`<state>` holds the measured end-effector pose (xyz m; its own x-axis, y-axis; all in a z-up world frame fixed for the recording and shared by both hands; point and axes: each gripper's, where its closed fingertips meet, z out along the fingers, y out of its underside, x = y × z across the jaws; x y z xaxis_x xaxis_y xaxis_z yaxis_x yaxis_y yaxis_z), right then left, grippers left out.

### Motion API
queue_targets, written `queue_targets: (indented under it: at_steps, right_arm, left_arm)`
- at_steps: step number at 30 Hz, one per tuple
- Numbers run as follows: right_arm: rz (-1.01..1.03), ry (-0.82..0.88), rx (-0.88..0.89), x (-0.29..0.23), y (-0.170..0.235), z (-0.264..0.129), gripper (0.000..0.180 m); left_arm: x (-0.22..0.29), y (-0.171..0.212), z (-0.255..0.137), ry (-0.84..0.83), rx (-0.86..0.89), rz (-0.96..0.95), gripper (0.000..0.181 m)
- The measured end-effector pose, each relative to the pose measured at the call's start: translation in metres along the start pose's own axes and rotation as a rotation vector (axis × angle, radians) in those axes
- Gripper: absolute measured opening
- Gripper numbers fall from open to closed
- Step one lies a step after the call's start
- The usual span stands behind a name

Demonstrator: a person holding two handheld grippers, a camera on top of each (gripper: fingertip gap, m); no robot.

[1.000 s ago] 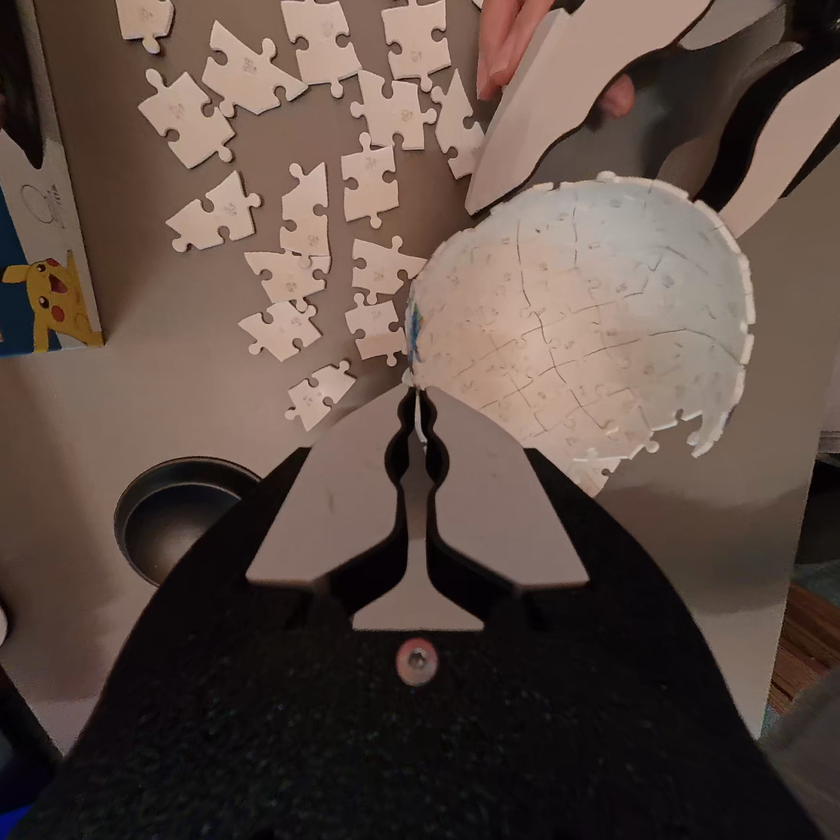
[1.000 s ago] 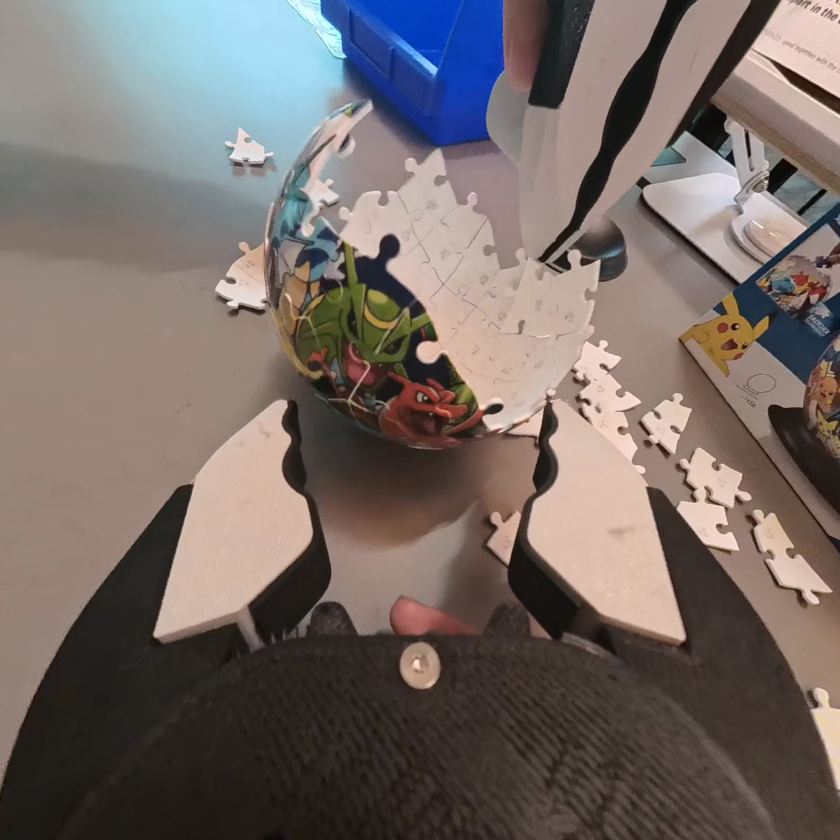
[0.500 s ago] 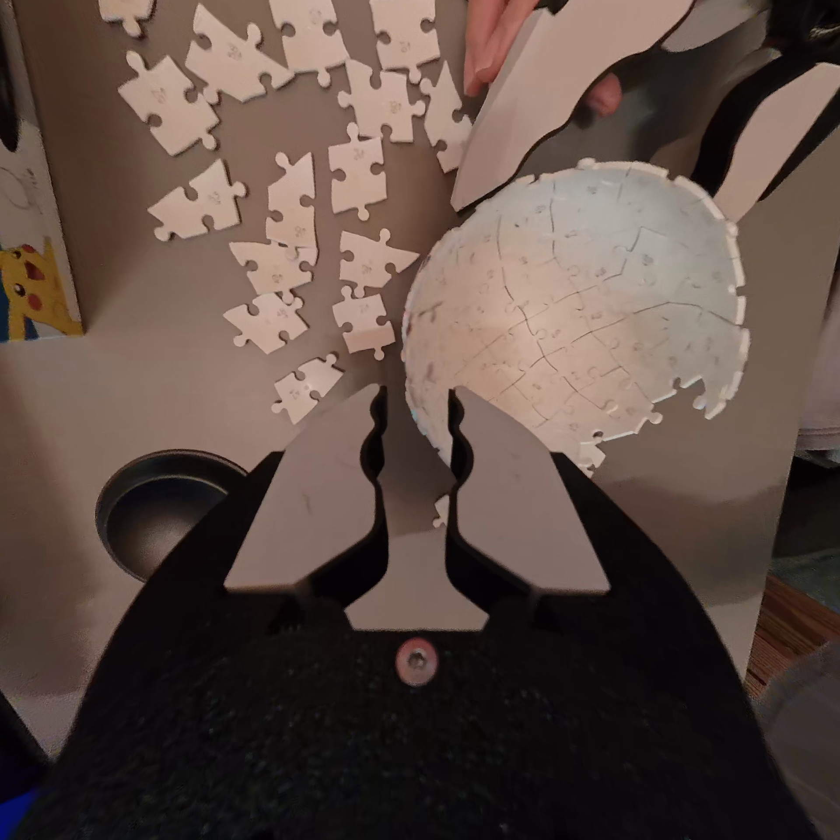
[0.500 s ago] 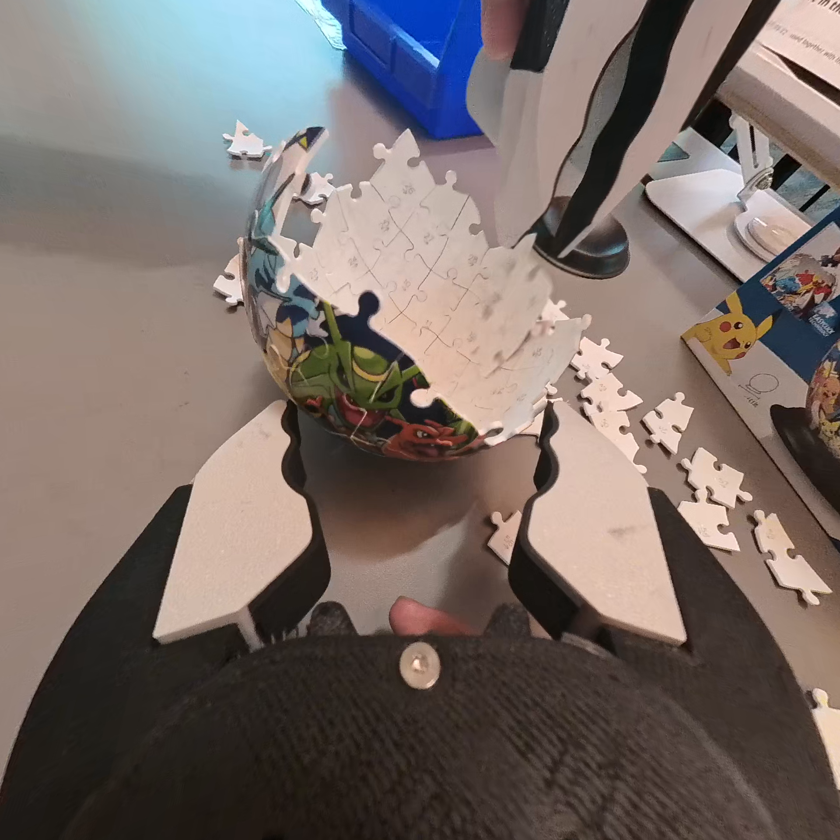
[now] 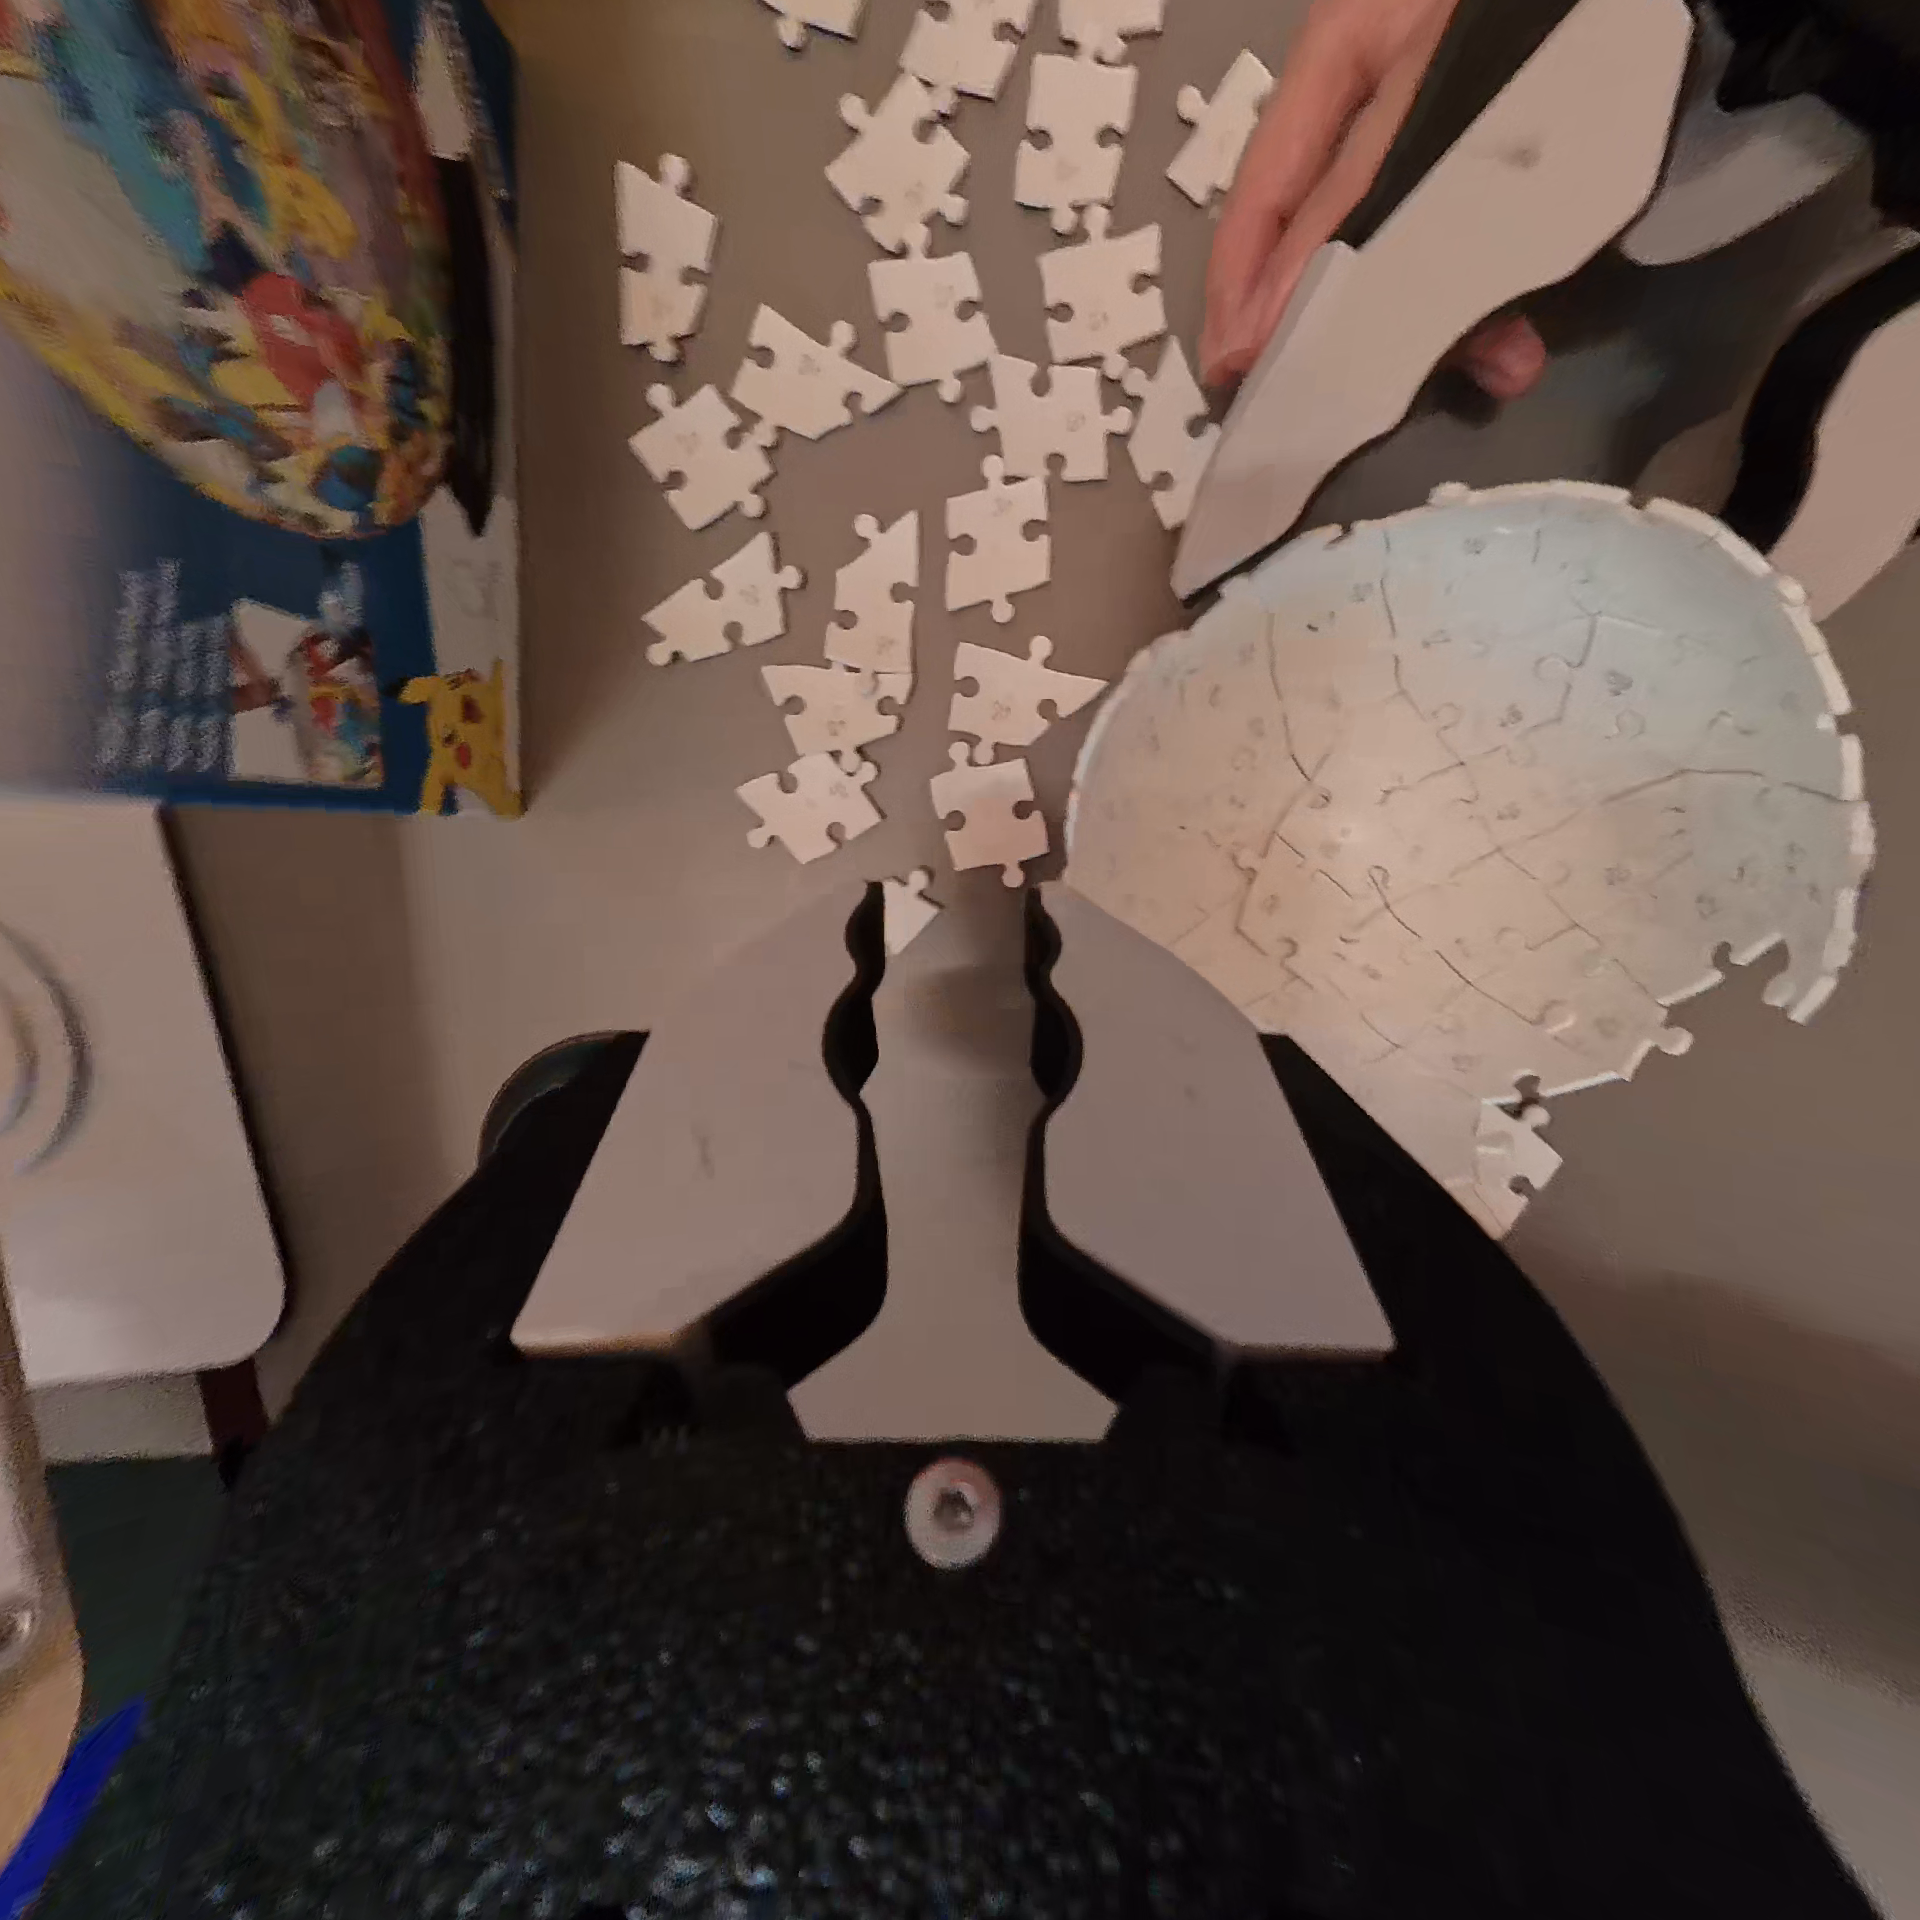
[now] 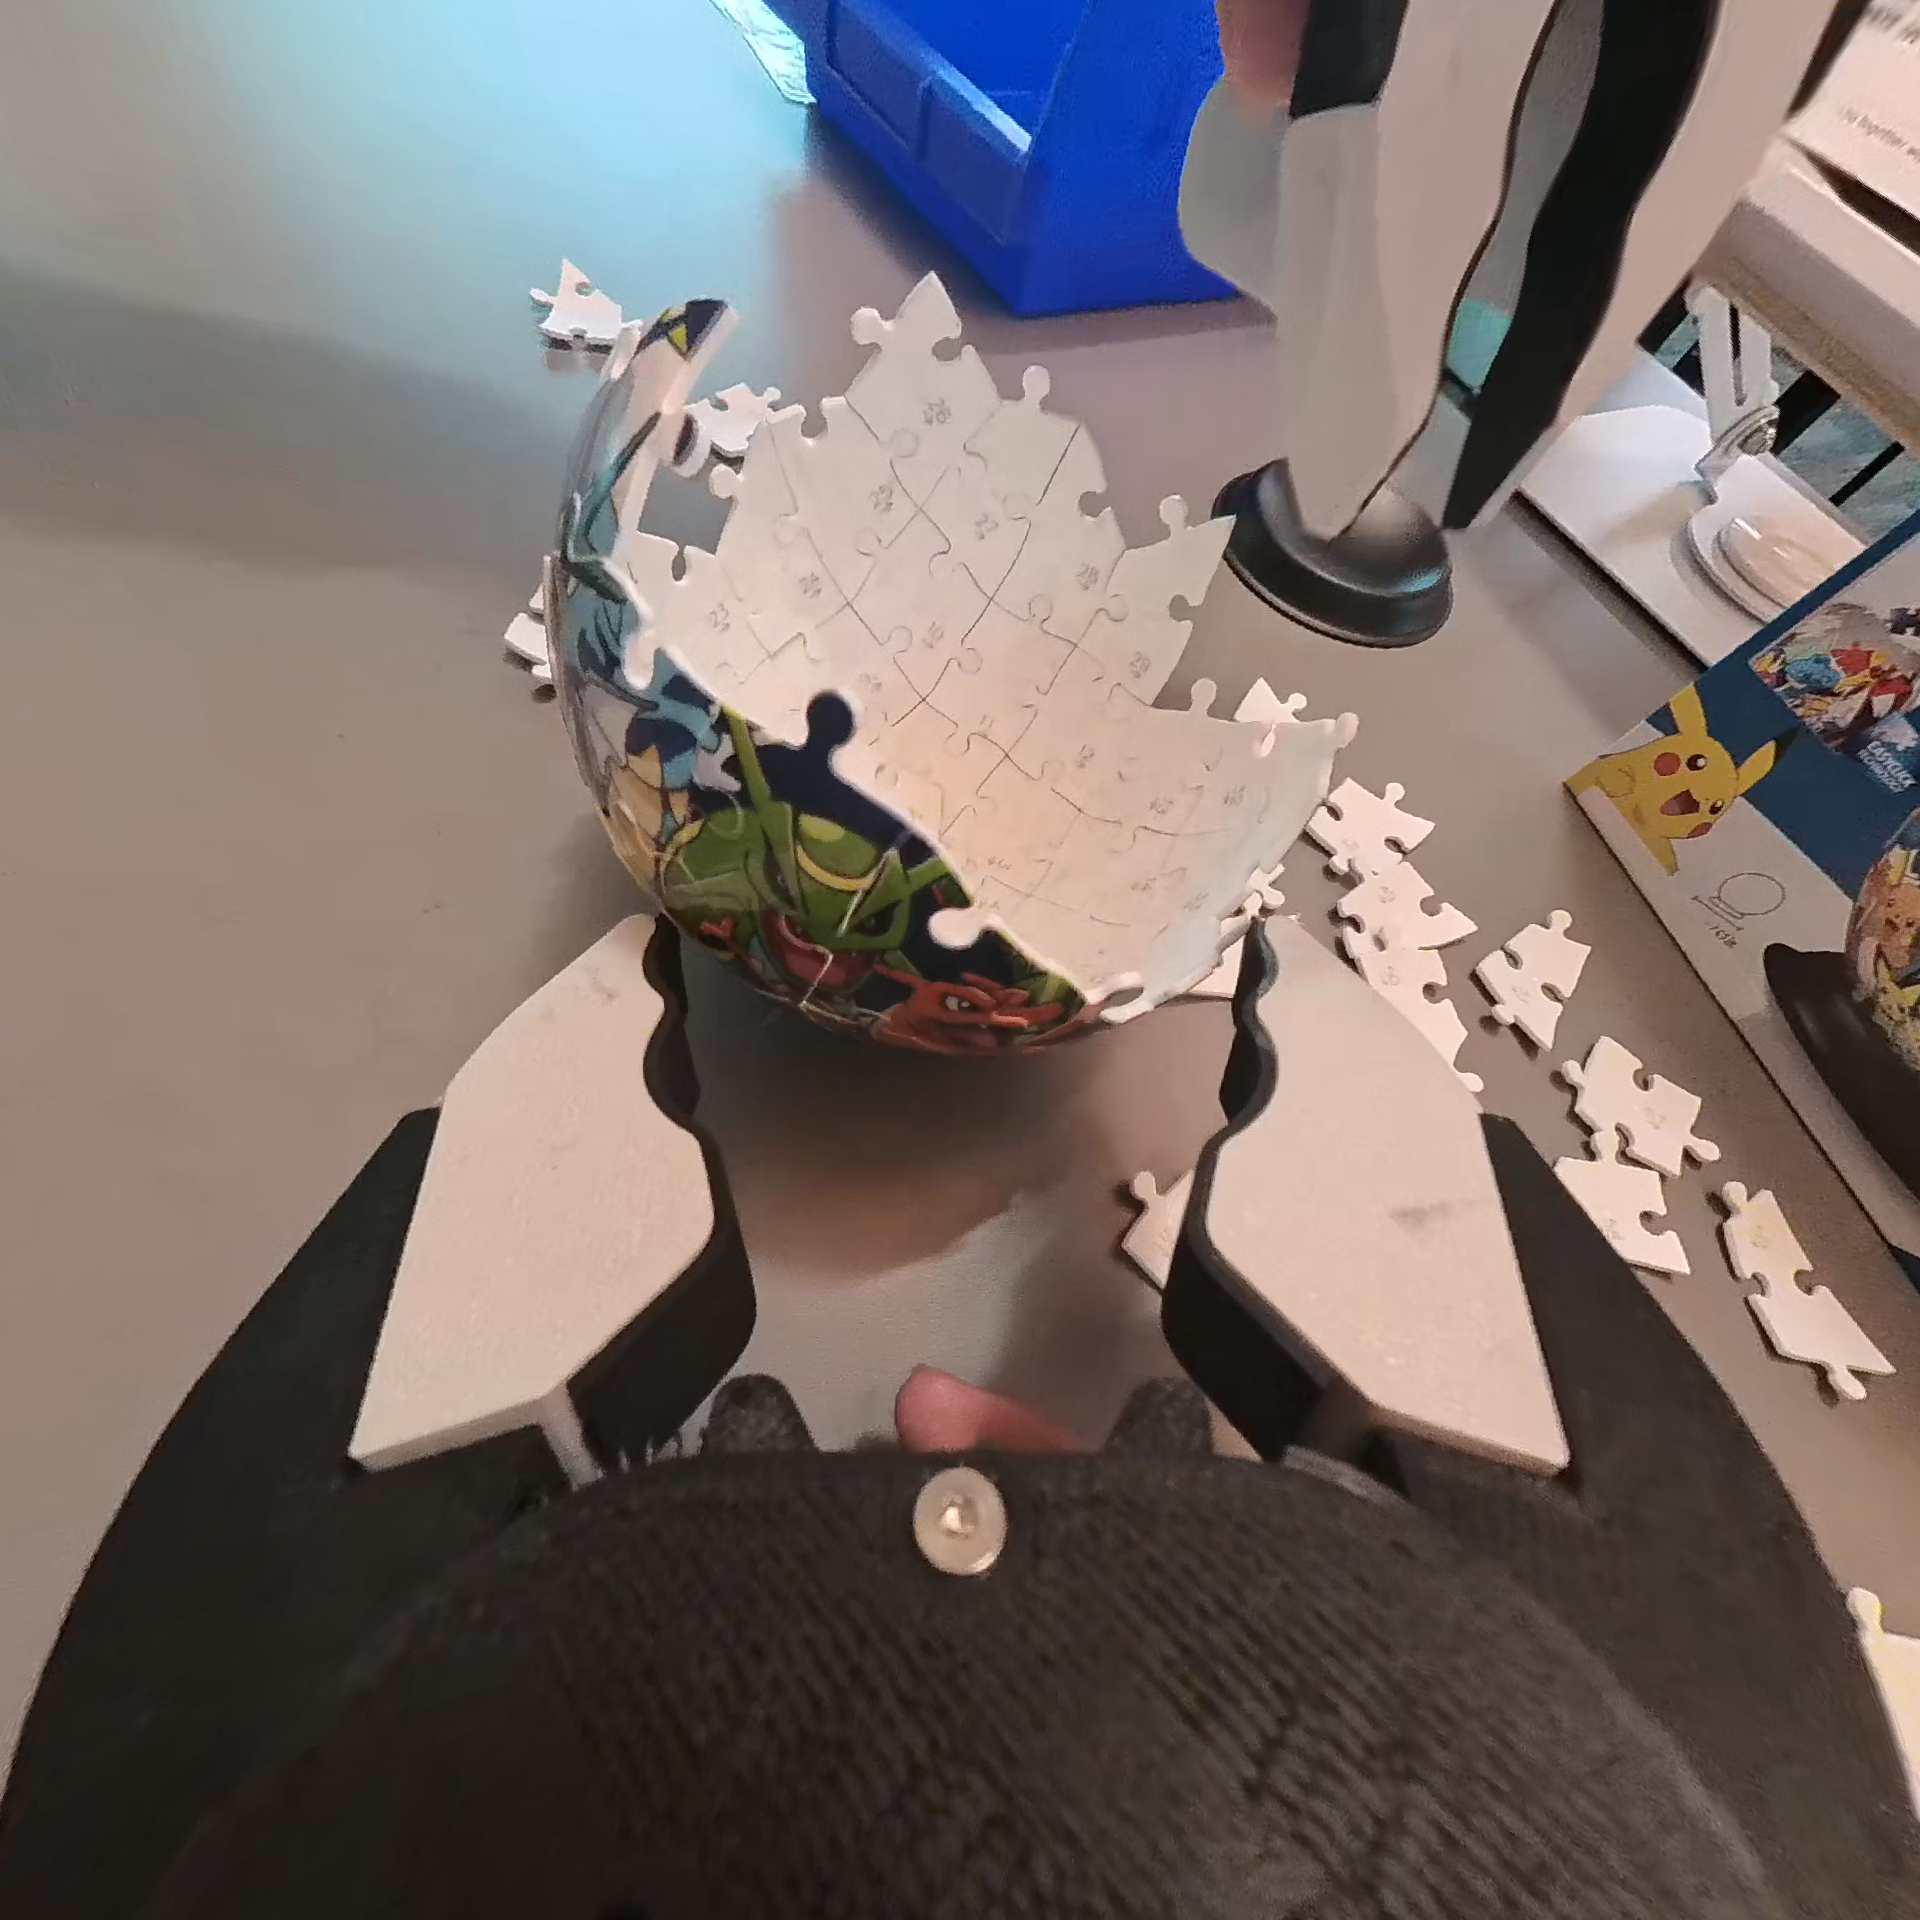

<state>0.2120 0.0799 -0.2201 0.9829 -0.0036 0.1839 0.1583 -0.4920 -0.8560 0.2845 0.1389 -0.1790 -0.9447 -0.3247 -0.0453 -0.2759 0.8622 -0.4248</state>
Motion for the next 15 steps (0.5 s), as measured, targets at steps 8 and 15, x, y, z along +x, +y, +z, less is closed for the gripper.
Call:
queue_targets:
  at_steps: [8,15]
  right_arm:
    - [0.000,-0.004,0.013,0.001,0.002,-0.007,0.106]
    - [-0.150,-0.038,-0.027,-0.018,0.005,0.001,0.109]
  left_arm:
    - [0.020,0.058,-0.042,-0.274,0.253,-0.319,0.044]
    - [0.124,0.102,-0.021,-0.296,0.321,-0.511,0.058]
